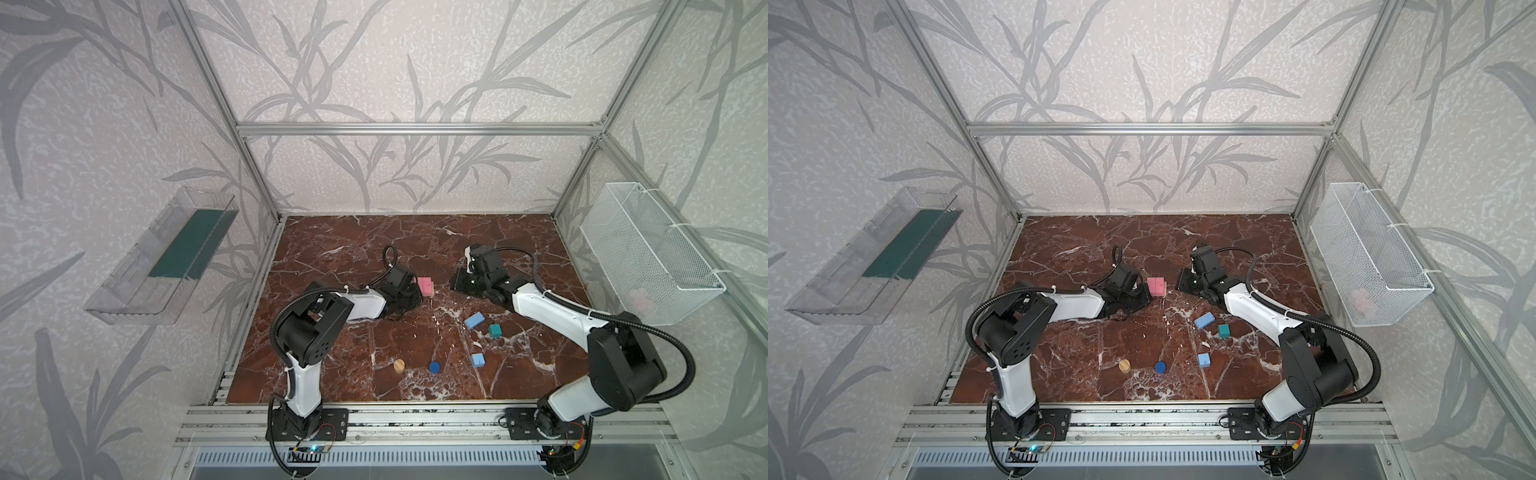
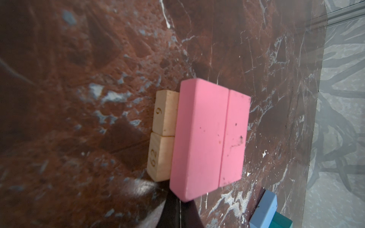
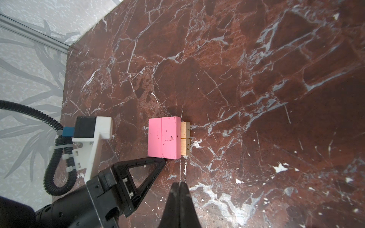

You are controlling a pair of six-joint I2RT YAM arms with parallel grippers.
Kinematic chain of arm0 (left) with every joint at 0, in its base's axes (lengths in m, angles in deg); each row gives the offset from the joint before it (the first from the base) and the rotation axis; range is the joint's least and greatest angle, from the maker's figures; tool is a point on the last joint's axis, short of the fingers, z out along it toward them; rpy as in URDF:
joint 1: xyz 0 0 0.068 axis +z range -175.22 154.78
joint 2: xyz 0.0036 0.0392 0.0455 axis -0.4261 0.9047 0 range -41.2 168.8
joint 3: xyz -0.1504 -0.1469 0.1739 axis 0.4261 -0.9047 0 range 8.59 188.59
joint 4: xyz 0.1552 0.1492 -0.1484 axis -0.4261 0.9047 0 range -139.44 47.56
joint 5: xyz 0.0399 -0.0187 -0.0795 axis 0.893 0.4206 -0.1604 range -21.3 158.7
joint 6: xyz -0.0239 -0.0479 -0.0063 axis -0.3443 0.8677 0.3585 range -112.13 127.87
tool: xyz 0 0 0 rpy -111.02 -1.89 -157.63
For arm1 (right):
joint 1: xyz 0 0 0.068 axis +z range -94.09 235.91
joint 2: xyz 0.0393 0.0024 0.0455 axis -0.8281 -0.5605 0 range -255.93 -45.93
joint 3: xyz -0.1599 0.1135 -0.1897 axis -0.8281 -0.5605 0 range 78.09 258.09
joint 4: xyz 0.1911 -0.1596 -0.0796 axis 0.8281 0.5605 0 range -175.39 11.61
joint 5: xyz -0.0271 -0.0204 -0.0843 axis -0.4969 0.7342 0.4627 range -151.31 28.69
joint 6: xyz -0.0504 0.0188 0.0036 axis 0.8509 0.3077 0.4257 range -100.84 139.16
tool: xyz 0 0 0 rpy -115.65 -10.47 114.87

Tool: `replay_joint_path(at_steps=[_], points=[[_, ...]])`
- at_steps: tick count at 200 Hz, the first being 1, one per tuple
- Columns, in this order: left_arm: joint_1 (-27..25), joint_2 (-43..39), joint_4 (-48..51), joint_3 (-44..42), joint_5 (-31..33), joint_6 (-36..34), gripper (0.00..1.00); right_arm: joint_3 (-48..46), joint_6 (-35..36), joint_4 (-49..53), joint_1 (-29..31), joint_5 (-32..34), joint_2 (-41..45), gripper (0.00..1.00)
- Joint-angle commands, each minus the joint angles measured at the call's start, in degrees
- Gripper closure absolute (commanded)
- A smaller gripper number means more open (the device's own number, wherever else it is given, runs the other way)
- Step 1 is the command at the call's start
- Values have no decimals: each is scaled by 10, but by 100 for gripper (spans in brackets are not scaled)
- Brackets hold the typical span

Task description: Build the wood block tower

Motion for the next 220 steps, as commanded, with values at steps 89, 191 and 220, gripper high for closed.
replay_joint_path(at_steps=[89, 191, 220], points=[[-12, -57, -20, -52, -7, 4, 100, 10, -1, -4, -3, -8, -8, 100], [-25, -316, 150, -52, 195, -137, 100, 12, 39, 95, 5, 15, 63, 100], [-18, -342, 200, 6, 220, -208, 98, 14, 81, 178, 21, 58, 103, 100]])
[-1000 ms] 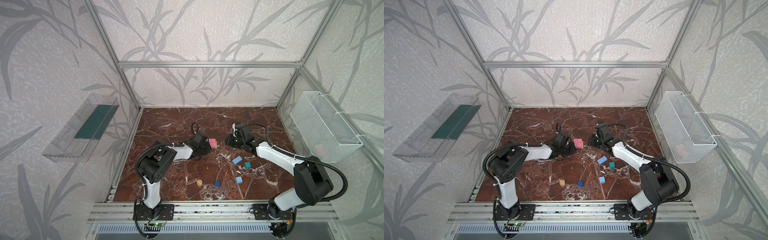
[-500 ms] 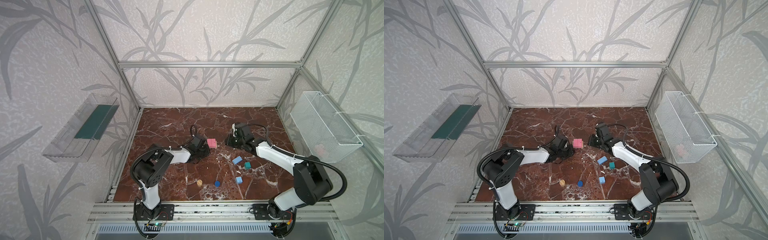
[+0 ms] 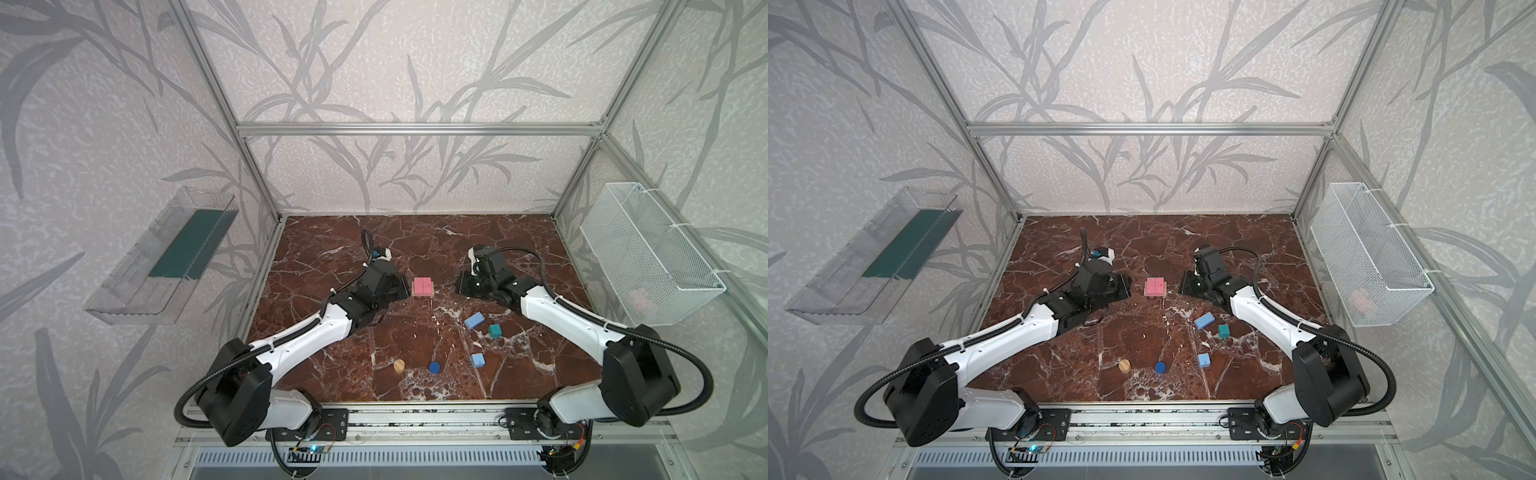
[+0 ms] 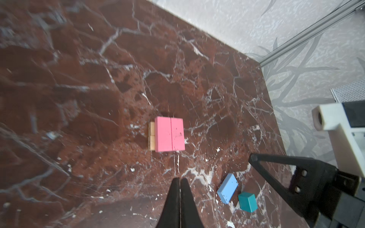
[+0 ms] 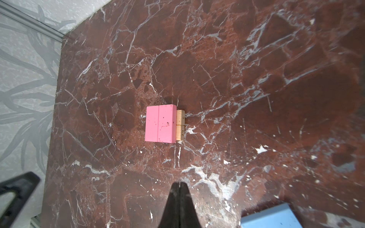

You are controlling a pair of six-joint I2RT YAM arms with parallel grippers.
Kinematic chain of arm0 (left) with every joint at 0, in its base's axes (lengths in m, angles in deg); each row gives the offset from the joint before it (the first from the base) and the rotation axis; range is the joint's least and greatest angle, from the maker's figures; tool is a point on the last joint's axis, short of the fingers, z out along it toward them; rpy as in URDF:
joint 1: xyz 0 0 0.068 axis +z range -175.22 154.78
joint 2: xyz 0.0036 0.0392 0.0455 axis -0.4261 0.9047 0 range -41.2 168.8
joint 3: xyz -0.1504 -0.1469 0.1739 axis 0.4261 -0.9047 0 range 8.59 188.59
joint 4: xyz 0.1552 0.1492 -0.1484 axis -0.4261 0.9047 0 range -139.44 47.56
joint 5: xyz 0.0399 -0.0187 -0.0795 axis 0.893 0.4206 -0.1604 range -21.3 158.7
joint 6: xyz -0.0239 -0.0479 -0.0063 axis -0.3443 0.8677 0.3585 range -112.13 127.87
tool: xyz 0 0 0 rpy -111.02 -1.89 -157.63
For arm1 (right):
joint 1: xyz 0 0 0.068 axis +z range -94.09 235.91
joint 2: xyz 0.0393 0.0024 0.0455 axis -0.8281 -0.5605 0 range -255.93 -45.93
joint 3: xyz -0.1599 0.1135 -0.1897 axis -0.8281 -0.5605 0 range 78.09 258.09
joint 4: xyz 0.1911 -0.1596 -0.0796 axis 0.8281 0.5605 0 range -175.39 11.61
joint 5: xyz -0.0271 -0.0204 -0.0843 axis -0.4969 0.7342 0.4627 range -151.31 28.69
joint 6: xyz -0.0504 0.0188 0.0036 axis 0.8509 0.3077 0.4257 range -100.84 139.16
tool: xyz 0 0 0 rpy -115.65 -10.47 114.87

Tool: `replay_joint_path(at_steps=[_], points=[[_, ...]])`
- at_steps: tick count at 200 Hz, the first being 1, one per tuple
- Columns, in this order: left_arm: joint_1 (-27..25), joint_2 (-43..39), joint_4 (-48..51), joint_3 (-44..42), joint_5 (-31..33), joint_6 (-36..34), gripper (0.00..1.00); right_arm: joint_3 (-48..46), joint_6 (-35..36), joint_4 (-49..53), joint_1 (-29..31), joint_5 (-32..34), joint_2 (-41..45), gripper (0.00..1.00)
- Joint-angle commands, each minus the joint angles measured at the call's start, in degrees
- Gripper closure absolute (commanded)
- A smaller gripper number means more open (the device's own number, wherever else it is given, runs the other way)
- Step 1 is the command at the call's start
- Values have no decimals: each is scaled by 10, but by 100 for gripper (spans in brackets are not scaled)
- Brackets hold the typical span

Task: Build the wood block tower
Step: 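Lower the right gripper onto the light-blue cube and grasp it while the left gripper rises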

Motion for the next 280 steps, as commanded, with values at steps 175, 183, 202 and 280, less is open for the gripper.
replay_joint_path(at_steps=[175, 183, 202, 280], points=[[86, -25, 84, 80, -11, -160, 73, -75, -33, 340, 175, 143, 124, 58], [88, -26, 83, 78, -12, -160, 73, -81, -39, 340, 180, 144, 124, 55], [92, -29, 86, 75, -13, -160, 73, -94, -50, 342, 185, 142, 123, 45], [106, -46, 89, 62, -9, -160, 72, -119, -71, 317, 213, 120, 79, 40]])
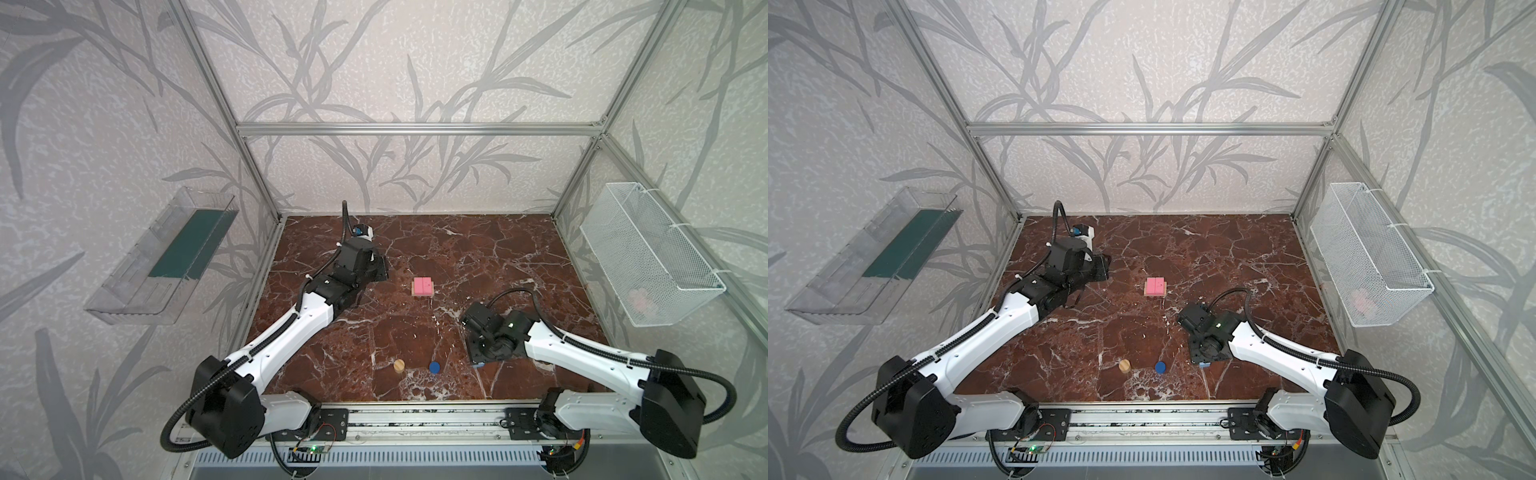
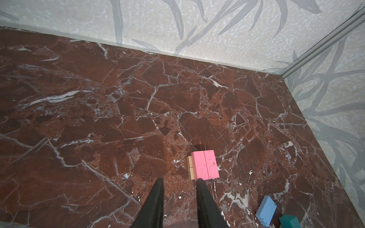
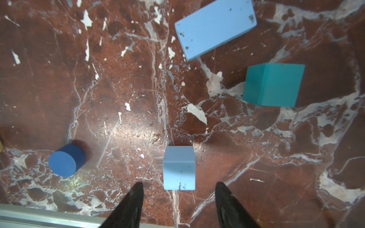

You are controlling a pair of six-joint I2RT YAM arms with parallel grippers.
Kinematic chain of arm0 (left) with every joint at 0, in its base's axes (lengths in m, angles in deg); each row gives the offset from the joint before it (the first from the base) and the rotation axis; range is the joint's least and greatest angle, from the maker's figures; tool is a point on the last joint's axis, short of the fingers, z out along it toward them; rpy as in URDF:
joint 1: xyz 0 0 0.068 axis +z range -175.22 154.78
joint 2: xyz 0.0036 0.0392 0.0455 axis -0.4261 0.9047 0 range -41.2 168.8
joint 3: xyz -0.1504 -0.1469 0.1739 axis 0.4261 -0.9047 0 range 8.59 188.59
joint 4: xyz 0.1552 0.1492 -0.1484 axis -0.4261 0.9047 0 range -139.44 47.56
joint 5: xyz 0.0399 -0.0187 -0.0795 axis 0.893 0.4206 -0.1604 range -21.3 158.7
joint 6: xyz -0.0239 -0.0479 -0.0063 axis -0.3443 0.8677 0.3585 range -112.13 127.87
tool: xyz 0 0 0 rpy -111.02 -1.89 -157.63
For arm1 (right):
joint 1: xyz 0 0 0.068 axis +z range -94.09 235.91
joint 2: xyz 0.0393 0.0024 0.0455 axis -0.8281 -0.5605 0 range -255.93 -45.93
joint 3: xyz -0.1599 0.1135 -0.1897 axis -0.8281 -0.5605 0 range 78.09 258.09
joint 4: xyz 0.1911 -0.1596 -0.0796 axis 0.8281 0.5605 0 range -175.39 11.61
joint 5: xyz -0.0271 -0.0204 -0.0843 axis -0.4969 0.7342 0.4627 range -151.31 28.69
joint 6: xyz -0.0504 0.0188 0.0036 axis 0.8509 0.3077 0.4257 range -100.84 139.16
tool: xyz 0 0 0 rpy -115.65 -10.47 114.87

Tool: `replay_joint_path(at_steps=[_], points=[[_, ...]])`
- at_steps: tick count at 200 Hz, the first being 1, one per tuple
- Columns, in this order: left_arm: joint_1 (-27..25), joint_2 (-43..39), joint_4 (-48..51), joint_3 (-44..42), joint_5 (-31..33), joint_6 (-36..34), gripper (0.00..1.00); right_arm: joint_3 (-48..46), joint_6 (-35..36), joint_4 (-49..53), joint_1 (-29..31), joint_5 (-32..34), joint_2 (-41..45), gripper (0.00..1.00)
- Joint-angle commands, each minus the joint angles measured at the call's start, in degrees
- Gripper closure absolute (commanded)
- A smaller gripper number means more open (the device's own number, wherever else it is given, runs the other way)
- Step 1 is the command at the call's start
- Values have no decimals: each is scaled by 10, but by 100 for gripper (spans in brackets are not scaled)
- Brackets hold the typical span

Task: Build the wood block tower
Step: 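Lower the right gripper onto the light-blue cube and grasp it while the left gripper rises, then lift the light-blue cube with the right gripper and carry it over the pink blocks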

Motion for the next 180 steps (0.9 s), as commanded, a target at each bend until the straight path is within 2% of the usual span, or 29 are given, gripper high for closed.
replay_joint_path(at_steps=[1, 78, 180], points=[[5, -18, 2, -8, 0, -3, 72, -9, -14, 3, 10, -3, -15, 40], [6, -11, -1, -7, -7, -2, 72, -25, -26, -29, 16, -12, -37, 41], [11, -7, 1, -6, -10, -1, 72, -7, -31, -24, 27, -4, -81, 67]])
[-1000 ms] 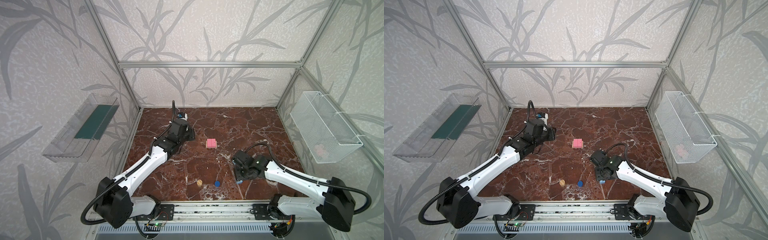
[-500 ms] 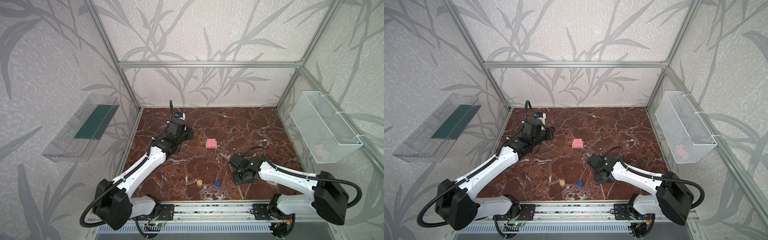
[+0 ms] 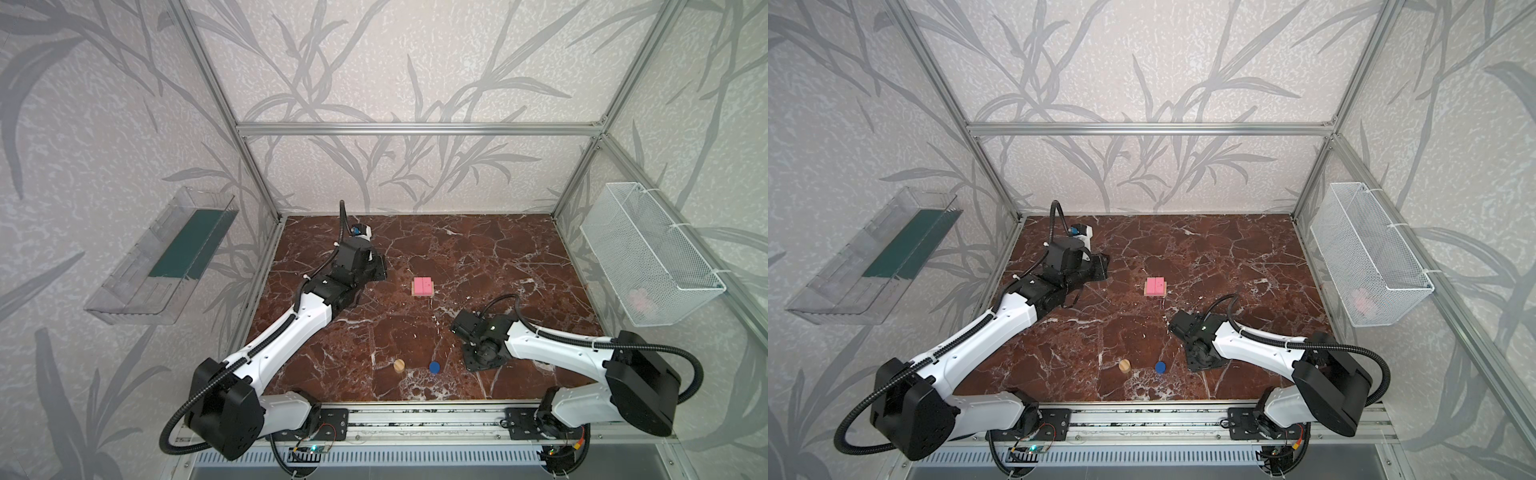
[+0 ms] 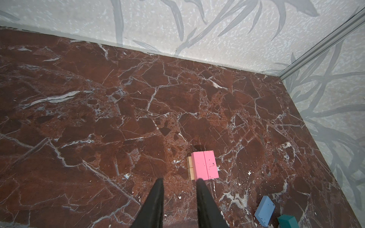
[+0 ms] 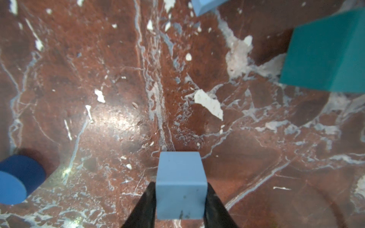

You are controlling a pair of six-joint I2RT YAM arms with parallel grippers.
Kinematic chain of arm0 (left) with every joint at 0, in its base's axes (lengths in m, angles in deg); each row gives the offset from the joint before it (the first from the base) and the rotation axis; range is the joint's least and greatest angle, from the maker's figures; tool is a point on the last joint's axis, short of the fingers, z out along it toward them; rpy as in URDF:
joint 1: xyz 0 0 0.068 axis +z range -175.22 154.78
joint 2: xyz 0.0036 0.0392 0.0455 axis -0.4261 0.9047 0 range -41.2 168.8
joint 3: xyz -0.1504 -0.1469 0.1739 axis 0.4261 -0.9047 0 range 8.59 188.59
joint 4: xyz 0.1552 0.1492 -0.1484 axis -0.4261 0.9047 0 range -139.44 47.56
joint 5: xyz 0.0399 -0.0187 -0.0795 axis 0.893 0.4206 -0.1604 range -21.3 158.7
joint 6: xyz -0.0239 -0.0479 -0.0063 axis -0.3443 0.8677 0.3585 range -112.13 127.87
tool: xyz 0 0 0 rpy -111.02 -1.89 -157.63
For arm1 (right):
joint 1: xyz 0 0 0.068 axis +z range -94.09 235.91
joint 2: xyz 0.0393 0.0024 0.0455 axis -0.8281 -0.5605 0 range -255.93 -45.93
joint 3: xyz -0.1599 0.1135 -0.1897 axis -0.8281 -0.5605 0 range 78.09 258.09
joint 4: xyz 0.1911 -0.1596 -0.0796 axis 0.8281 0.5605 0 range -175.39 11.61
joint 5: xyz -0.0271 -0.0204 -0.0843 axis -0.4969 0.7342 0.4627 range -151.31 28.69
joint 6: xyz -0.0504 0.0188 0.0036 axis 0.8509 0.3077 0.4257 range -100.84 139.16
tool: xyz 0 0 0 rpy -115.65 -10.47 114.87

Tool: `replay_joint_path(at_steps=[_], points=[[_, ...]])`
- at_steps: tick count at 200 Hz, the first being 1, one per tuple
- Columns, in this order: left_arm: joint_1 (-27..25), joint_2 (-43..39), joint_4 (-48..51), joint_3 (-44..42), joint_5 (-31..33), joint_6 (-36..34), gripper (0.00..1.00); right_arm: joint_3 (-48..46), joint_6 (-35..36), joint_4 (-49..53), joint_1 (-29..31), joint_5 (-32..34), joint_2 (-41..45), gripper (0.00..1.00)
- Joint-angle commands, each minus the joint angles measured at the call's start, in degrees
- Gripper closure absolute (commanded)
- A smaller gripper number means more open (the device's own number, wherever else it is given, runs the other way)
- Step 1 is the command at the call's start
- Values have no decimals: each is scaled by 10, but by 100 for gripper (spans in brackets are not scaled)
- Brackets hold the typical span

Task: Build the wood block tower
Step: 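Lift the light-blue cube with the right gripper and carry it over the pink blocks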

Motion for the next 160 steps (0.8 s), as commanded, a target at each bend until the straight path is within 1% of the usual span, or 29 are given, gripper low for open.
replay_joint_path(at_steps=[1, 35, 68, 99, 128, 160], points=[[4, -4, 1, -5, -2, -1, 72, 13, -7, 11, 5, 7, -2, 67], [6, -4, 2, -6, -2, -1, 72, 31, -8, 24, 6, 15, 5, 82], [10, -5, 21, -1, -1, -10, 72, 77, -1, 41, 6, 33, 9, 90], [26, -4, 35, -2, 2, -10, 71, 154, 23, 54, 5, 63, -15, 90], [44, -12, 35, -13, -8, -8, 71, 250, 49, 81, -1, 101, -74, 91], [63, -28, 29, -26, -17, -6, 71, 343, 76, 85, -19, 86, -154, 92]])
